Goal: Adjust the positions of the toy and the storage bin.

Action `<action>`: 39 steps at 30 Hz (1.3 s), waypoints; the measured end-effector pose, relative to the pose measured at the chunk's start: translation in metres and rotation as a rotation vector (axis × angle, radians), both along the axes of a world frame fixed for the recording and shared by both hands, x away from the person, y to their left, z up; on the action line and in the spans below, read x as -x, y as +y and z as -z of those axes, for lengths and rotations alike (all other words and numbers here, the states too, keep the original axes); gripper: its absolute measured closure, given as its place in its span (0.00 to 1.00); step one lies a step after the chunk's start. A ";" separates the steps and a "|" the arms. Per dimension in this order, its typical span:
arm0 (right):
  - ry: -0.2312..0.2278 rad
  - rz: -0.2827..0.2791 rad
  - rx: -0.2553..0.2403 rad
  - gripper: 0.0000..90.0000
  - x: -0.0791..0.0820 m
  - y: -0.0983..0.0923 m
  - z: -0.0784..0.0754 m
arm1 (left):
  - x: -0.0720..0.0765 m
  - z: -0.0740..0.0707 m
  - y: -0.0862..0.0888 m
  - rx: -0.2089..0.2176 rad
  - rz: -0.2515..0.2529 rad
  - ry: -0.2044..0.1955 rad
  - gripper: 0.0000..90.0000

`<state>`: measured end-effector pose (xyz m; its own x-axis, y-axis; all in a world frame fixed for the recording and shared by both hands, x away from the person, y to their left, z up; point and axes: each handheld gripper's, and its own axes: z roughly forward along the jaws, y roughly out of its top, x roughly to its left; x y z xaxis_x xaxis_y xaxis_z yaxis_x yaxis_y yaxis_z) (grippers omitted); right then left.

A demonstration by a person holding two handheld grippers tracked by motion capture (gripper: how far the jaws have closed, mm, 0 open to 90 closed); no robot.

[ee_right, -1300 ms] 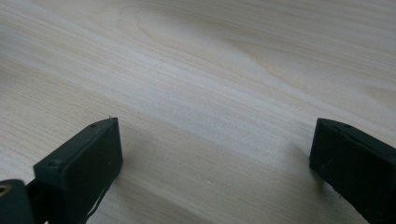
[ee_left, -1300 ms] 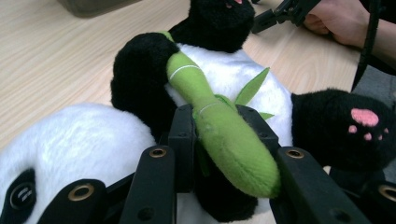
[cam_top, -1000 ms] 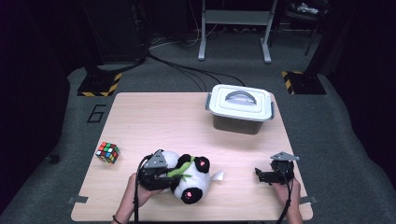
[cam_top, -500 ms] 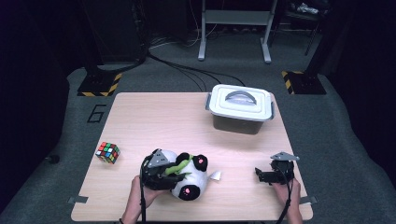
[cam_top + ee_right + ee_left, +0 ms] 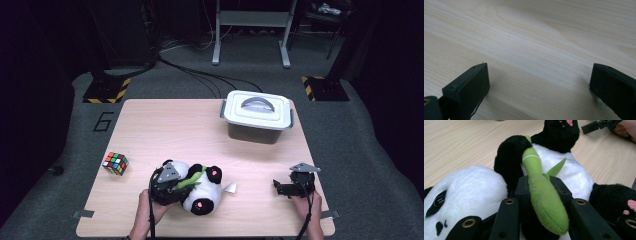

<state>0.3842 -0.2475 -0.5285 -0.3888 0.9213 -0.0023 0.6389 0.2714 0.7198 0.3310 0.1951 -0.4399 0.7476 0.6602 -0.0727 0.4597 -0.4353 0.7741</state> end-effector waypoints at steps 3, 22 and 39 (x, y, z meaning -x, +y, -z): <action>0.001 0.002 0.000 0.02 0.000 0.000 0.000 | -0.001 -0.001 0.004 0.005 0.021 0.004 0.80; 0.000 0.010 -0.008 0.02 0.000 0.001 0.000 | -0.001 -0.004 0.028 -0.002 -0.012 -0.005 0.60; -0.001 0.007 -0.006 0.02 0.000 0.000 0.000 | 0.007 -0.003 0.012 -0.025 -0.083 -0.016 0.28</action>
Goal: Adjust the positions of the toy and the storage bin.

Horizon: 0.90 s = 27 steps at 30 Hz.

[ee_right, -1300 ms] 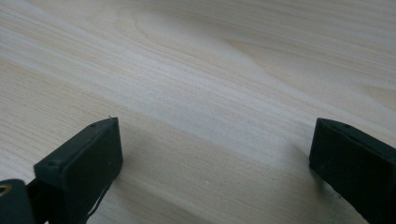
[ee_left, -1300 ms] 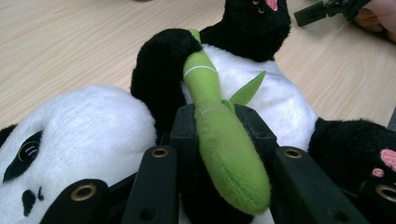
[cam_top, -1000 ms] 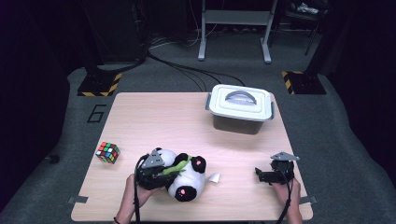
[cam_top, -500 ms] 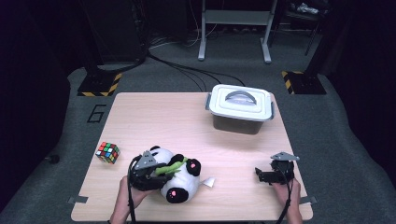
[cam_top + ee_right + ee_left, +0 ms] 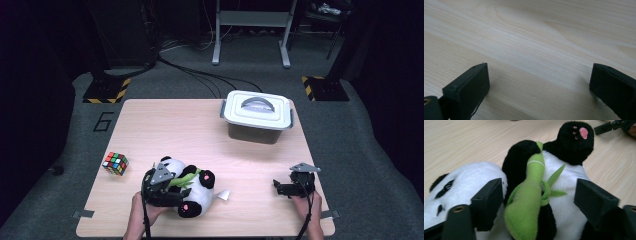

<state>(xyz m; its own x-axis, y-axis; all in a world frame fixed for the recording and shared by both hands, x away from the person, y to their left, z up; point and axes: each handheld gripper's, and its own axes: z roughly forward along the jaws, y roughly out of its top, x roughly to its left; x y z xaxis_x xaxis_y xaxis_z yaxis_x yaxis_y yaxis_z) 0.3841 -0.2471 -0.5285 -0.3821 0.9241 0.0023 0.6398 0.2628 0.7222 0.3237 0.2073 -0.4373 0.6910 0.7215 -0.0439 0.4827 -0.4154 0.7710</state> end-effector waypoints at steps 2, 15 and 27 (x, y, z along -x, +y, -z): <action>0.000 0.000 0.000 0.02 0.000 0.000 0.000 | 0.000 0.003 -0.001 0.005 -0.001 0.006 0.35; 0.000 0.000 0.000 0.02 0.000 0.000 0.000 | 0.003 0.010 0.009 0.057 0.069 -0.025 0.80; 0.000 0.001 0.000 0.02 0.000 0.000 0.000 | -0.006 -0.004 0.019 0.071 0.132 -0.059 0.82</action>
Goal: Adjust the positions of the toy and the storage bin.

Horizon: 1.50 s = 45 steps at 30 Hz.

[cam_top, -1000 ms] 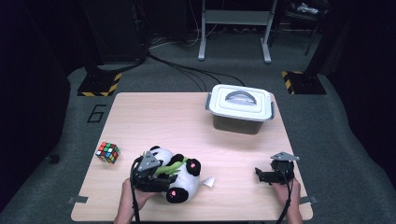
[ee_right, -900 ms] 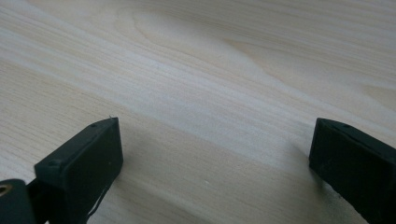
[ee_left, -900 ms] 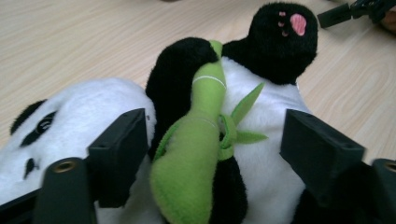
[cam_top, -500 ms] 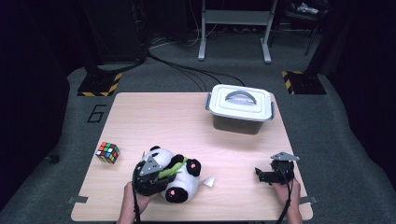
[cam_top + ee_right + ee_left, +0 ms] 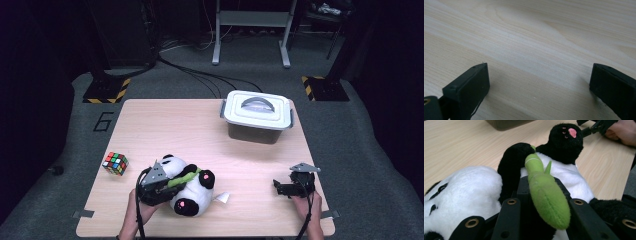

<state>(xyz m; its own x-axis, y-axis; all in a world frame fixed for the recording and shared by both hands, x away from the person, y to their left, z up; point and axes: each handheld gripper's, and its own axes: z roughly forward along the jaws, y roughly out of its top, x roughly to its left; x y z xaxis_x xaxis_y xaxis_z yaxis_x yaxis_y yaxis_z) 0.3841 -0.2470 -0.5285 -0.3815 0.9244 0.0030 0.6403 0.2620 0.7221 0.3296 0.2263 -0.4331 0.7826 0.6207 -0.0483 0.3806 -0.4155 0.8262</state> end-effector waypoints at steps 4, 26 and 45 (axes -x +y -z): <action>0.000 0.000 0.000 0.02 0.000 0.000 0.000 | -0.004 -0.008 0.005 -0.002 0.012 -0.018 0.82; -0.001 0.001 0.001 0.02 0.000 0.000 0.000 | -0.050 -0.019 0.054 -0.043 -0.020 -0.053 0.82; -0.001 -0.003 0.006 0.02 0.000 -0.001 0.000 | -0.064 0.004 0.075 -0.058 -0.096 0.037 0.70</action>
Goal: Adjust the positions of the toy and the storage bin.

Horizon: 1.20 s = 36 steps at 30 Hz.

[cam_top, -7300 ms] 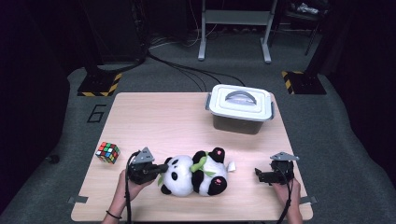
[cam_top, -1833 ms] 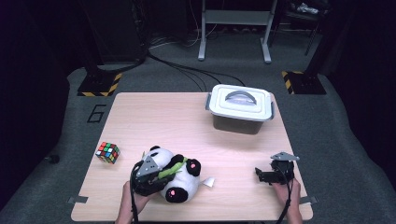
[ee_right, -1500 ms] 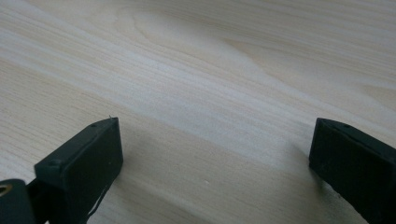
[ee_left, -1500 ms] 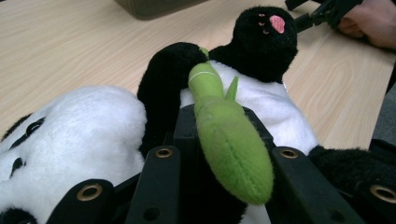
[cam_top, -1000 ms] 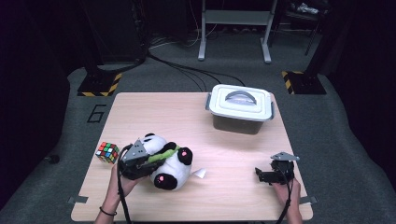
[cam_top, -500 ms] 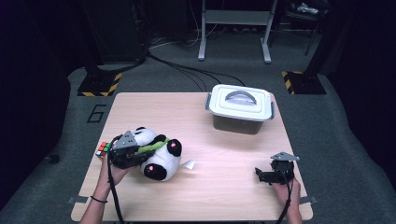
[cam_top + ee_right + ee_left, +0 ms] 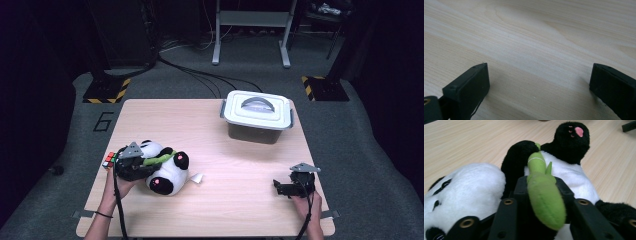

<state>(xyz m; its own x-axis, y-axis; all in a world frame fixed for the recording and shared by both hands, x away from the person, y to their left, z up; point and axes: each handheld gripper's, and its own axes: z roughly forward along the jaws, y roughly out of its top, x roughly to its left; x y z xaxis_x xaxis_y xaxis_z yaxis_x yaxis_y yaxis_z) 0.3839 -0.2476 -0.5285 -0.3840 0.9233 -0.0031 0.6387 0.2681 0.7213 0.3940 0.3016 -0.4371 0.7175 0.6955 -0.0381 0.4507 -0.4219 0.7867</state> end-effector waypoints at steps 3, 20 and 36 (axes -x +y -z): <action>0.000 0.000 0.000 0.02 0.000 0.000 0.000 | 0.004 -0.008 0.002 0.028 -0.039 -0.011 0.50; 0.000 0.002 -0.002 0.02 0.000 0.000 0.000 | 0.059 -0.026 0.033 0.052 -0.219 -0.076 0.13; 0.021 -0.003 0.002 0.03 -0.002 -0.001 -0.002 | 0.094 0.054 0.046 -0.010 -0.452 -0.051 0.04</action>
